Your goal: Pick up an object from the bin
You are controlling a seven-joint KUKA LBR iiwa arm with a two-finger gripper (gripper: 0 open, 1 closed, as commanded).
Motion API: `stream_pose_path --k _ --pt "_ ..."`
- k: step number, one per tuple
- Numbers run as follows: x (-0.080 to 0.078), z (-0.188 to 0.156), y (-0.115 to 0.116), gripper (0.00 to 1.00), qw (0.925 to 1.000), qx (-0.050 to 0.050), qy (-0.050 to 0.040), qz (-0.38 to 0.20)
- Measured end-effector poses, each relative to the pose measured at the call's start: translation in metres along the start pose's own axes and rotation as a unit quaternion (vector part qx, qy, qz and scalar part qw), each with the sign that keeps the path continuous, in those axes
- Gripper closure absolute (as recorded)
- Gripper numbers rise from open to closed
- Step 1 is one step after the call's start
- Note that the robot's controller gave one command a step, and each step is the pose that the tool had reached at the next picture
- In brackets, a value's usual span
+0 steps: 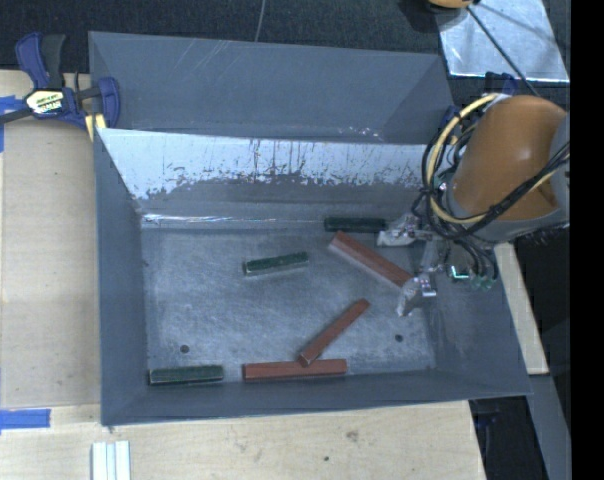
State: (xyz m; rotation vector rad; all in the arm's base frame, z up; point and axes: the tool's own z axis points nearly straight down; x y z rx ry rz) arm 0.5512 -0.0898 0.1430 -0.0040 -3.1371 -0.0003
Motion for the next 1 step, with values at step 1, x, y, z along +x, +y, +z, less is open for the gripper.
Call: stream_pose_path --k 1 --pt "-0.0020 -0.0040 0.0002 0.00 1.0000 0.001 -0.0039 -0.001"
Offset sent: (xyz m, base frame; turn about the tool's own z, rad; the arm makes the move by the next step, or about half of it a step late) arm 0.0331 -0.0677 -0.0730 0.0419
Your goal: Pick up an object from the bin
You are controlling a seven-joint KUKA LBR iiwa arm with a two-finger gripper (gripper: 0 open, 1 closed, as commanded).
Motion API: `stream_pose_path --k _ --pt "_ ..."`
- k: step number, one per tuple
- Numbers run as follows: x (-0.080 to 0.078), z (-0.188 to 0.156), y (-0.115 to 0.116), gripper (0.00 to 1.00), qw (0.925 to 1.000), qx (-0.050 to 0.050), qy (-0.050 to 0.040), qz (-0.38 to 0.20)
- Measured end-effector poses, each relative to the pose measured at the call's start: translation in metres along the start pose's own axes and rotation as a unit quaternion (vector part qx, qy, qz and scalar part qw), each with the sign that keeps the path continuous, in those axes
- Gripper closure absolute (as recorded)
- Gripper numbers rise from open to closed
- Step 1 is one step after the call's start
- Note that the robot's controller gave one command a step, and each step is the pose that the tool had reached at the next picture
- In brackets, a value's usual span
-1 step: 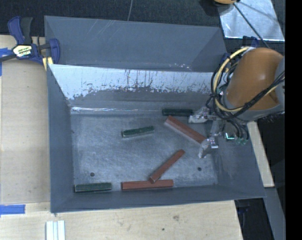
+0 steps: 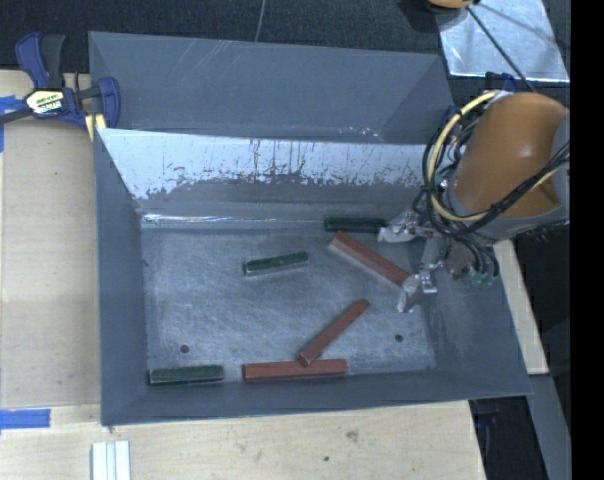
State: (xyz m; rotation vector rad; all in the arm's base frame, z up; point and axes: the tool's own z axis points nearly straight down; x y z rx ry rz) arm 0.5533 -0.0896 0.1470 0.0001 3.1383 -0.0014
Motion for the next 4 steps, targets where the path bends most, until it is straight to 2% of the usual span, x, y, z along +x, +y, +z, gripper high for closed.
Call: stream_pose_path --k 1,2,3,4 --pt "-0.032 0.067 -0.063 0.00 0.9998 0.001 -0.0045 0.020" --pt "-0.033 0.069 -0.066 0.00 0.9997 0.000 -0.0035 0.022" --pt "-0.022 0.073 -0.061 0.00 0.9902 0.002 -0.0028 0.140" --pt "-0.029 0.071 -0.062 0.00 0.9973 0.000 -0.0010 0.073"
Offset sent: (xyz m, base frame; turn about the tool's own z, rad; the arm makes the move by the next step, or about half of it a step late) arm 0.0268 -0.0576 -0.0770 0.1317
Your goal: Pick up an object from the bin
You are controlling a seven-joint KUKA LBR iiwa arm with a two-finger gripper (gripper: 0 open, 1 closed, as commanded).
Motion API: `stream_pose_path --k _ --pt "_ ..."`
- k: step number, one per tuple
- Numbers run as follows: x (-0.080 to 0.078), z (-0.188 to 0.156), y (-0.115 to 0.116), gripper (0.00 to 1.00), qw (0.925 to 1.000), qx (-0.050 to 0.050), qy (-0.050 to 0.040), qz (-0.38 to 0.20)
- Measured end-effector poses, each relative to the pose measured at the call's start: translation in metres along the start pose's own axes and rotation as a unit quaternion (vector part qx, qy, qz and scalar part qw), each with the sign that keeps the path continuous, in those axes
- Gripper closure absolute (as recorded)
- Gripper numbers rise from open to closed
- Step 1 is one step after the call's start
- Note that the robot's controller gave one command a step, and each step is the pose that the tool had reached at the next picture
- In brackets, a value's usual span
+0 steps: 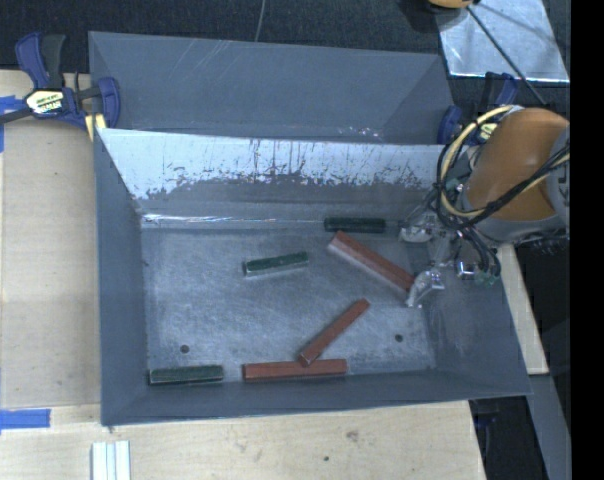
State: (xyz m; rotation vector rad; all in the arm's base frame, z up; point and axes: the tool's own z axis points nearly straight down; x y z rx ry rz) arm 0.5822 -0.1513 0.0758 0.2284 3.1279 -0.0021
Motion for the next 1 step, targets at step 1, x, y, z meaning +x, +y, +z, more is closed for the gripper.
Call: stream_pose_path --k 1 --pt "0.0031 -0.0019 -0.0002 1.00 0.9977 -0.001 -0.0021 0.067"
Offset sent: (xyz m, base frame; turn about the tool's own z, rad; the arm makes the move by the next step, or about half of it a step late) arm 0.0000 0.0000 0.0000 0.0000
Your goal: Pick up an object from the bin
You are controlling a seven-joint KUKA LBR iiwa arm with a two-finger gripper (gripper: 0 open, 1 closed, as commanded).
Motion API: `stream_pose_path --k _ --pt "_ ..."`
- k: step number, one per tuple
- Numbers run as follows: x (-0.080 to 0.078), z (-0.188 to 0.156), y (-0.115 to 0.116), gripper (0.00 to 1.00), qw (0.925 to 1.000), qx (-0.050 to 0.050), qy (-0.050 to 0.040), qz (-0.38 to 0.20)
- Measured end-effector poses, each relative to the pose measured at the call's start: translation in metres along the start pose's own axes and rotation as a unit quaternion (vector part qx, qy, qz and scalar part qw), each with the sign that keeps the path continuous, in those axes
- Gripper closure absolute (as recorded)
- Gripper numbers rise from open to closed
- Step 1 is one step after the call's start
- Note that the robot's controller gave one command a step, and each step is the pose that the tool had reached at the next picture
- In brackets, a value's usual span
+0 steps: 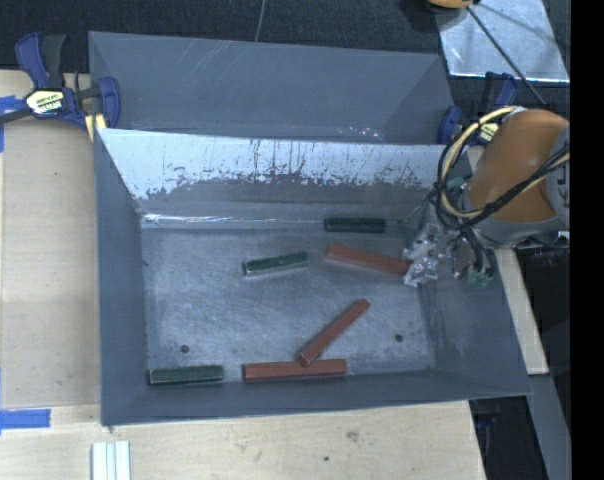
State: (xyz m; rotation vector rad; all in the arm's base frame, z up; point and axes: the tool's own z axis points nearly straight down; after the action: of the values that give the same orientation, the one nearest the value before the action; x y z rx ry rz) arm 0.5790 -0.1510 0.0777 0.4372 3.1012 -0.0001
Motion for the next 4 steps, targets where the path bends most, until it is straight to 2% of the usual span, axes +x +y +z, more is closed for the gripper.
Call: stream_pose_path --k 2,4 --pt "0.000 0.000 0.000 1.00 1.0000 0.000 0.0001 -0.001" --pt "0.002 -0.019 0.000 1.00 1.0000 0.000 0.0061 0.000"
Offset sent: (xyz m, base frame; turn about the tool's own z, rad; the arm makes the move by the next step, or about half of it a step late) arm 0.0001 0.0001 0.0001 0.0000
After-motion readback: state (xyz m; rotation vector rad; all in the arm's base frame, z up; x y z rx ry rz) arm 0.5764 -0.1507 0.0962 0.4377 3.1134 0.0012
